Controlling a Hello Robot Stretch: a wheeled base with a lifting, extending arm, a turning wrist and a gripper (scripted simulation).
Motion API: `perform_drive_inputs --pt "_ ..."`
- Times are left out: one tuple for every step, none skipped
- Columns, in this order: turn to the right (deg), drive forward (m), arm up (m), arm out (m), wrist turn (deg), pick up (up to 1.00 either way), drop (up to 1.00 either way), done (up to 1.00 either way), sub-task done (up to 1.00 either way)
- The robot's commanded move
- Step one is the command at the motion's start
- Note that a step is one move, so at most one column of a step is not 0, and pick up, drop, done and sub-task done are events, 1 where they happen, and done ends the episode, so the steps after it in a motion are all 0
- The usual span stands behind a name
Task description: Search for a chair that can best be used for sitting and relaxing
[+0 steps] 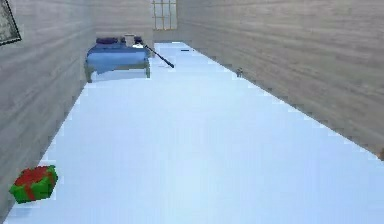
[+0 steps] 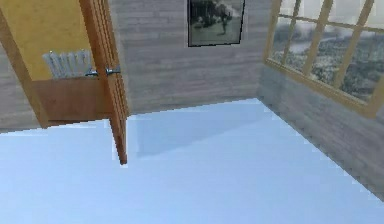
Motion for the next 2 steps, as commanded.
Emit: perform_drive_inputs --pt "0.0 1.0 0.0 0.0 0.0 0.0 0.0 0.0 0.0" --pt "0.0 1.0 0.0 0.0 0.0 0.0 0.0 0.0 0.0"
